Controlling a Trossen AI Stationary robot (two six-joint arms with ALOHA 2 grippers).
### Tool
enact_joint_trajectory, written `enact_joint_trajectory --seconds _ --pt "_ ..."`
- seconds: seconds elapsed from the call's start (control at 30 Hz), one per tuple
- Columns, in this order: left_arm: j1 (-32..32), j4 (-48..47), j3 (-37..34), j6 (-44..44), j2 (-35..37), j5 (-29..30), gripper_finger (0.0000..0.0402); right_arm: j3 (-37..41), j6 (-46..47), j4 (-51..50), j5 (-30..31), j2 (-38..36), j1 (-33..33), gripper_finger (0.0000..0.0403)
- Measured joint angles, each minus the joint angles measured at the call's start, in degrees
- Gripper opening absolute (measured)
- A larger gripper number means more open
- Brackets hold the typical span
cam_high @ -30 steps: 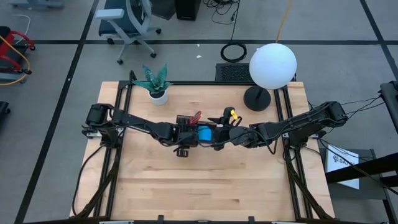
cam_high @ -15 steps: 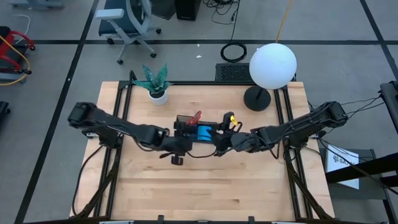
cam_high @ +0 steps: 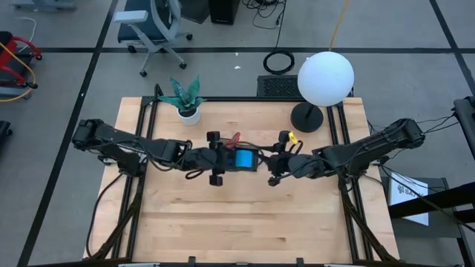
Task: Pick and place office supplies into organizer
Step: Return to Home Position
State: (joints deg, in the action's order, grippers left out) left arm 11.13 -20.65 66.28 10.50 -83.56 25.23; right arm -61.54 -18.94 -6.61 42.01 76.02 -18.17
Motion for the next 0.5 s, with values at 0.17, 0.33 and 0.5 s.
enact_joint_trajectory --seconds 0.17,0.33,0.5 --pt "-2.5 0.0 0.0 -0.3 0.0 -2.3 0.0189 0.0 4.8 -6.4 -3.7 -3.8 0.5 0.0105" --pt "-4.4 1.4 -0.1 -0.3 0.0 -3.0 0.0189 0.0 4.6 -6.1 -6.5 -4.8 0.5 0.0105" --pt "-5.6 1.7 -0.1 0.5 0.0 -4.2 0.0189 0.0 1.7 -6.4 -6.2 -4.8 0.5 0.0105"
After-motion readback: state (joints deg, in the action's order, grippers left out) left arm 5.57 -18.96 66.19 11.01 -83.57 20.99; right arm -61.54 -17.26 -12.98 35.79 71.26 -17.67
